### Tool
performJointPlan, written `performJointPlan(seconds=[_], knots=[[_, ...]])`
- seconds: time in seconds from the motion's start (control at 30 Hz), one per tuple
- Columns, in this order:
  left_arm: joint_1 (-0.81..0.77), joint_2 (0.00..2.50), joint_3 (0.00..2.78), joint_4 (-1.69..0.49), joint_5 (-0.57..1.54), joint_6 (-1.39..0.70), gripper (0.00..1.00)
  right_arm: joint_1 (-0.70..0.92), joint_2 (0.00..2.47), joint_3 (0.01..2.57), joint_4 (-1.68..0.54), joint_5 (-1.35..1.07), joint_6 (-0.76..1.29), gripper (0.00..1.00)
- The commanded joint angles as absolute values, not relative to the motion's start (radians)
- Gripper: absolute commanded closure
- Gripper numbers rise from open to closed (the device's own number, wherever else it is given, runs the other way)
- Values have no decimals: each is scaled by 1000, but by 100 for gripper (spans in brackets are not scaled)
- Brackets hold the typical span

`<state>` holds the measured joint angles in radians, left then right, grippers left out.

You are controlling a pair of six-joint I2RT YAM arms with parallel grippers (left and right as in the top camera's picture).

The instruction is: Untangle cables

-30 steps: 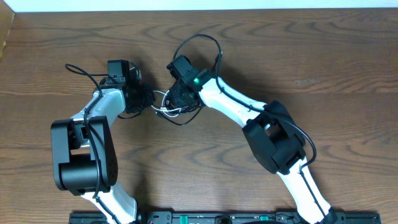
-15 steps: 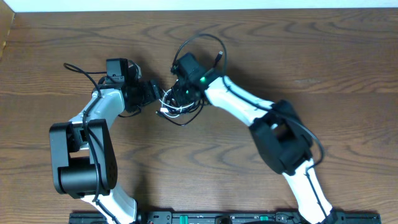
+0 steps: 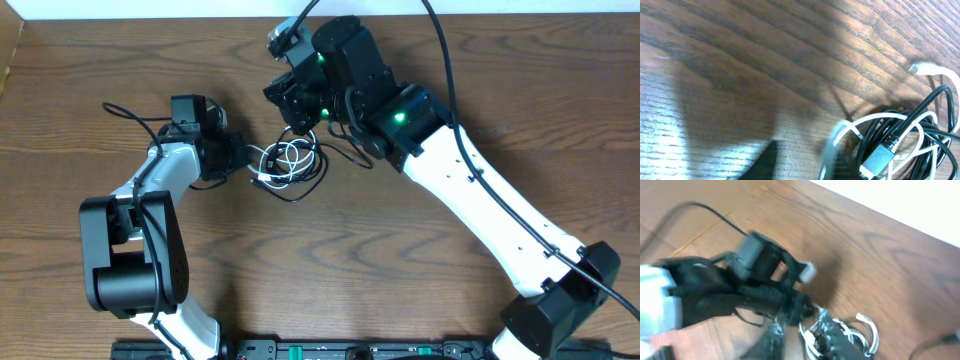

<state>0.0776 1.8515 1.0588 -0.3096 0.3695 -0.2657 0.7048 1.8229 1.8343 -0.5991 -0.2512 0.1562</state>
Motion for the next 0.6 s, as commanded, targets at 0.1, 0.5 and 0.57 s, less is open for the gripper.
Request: performJointPlan(seconds=[0.1, 0.5, 0.57], knots=[[83, 1861, 1051, -305, 484, -233, 93, 699, 1979, 1813, -683, -163, 225, 64], [83, 1861, 1051, -305, 489, -223, 92, 702, 2272, 1813, -693, -209, 328, 66], [83, 1861, 1051, -305, 489, -223, 92, 701, 2318, 1813, -667, -209, 337, 66]])
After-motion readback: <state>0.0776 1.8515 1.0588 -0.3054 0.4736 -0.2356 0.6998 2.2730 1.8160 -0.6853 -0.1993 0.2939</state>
